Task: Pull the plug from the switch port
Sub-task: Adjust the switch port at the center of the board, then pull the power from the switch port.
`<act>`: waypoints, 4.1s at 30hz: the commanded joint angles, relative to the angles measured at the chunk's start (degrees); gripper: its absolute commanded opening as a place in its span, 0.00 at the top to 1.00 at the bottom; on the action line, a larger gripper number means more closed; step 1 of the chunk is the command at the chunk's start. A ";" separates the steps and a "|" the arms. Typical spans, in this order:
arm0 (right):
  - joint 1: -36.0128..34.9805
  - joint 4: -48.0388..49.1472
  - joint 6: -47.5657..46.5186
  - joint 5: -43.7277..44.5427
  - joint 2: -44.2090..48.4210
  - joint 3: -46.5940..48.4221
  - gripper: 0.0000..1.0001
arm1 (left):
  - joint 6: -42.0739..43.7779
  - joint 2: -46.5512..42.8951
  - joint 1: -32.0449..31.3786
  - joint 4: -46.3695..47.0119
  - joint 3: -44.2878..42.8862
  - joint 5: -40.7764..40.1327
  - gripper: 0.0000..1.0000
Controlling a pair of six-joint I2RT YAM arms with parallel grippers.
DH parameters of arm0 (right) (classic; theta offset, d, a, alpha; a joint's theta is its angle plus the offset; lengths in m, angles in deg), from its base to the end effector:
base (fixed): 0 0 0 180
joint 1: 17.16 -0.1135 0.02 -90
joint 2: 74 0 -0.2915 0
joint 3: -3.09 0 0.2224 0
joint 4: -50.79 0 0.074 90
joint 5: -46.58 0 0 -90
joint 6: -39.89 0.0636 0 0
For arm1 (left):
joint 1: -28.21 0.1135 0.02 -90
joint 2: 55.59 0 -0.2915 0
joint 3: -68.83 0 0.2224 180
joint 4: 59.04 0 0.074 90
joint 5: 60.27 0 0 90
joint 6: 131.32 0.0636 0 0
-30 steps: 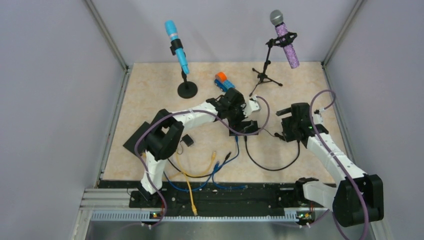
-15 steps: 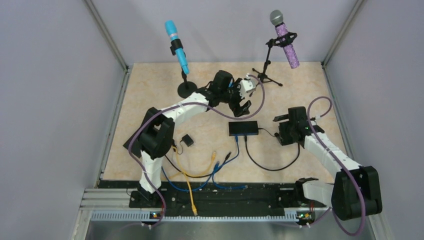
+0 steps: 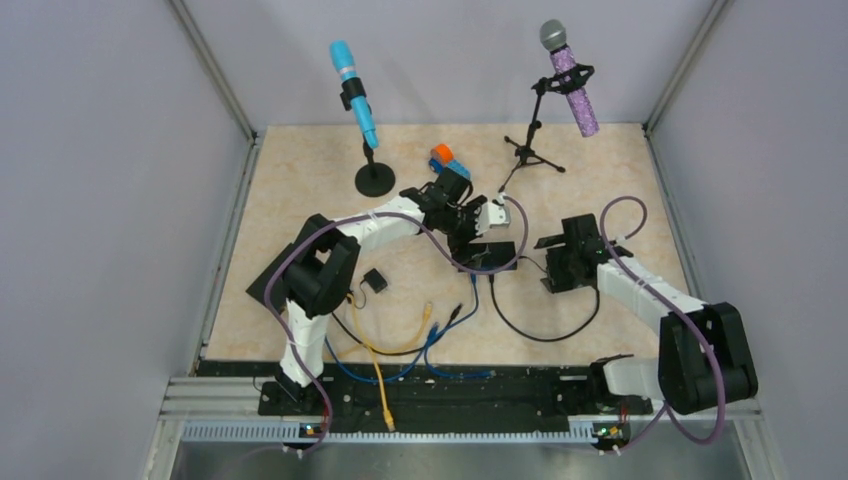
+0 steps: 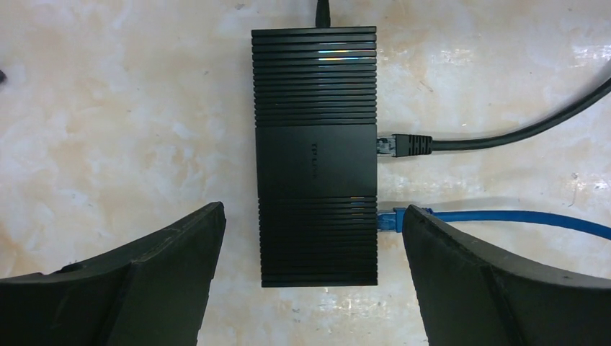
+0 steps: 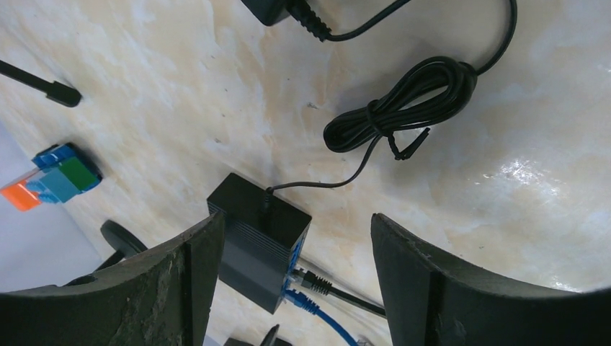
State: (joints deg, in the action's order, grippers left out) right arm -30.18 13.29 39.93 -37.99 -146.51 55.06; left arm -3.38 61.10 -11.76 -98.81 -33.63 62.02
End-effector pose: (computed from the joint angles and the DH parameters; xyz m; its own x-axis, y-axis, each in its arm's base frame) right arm 0.2092 0.0422 0.1970 -0.1749 0.9813 -0.0799 0.8267 0.1905 0.5294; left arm 0.3166 -0.3097 0.2159 -0.0071 0.6842 -0.7293 0.9993 0.0323 0.0205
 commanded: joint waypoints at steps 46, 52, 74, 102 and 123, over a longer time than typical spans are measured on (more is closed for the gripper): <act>-3.45 8.13 5.39 -4.47 -16.45 6.39 0.54 | 3.11 6.56 -3.36 -4.50 -7.22 -8.29 0.12; -3.43 7.72 4.73 -4.35 -17.14 7.45 0.62 | 1.79 5.98 -3.28 -3.49 -5.97 -8.05 0.15; -3.91 8.20 -0.40 -5.14 -20.21 10.34 0.70 | 2.36 4.17 -3.28 -2.68 -2.04 -5.04 0.22; -4.97 13.82 -0.88 0.92 -17.19 5.39 0.85 | 0.87 3.22 -3.28 -5.20 -1.72 -3.97 0.35; -5.01 5.77 -2.59 0.11 -19.83 10.64 0.84 | 1.21 3.19 -3.28 -5.17 -1.70 -3.46 0.38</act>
State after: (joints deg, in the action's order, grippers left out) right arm -34.68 21.92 39.15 -42.06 -166.33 64.00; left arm -2.71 67.06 -14.36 -99.93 -36.21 55.59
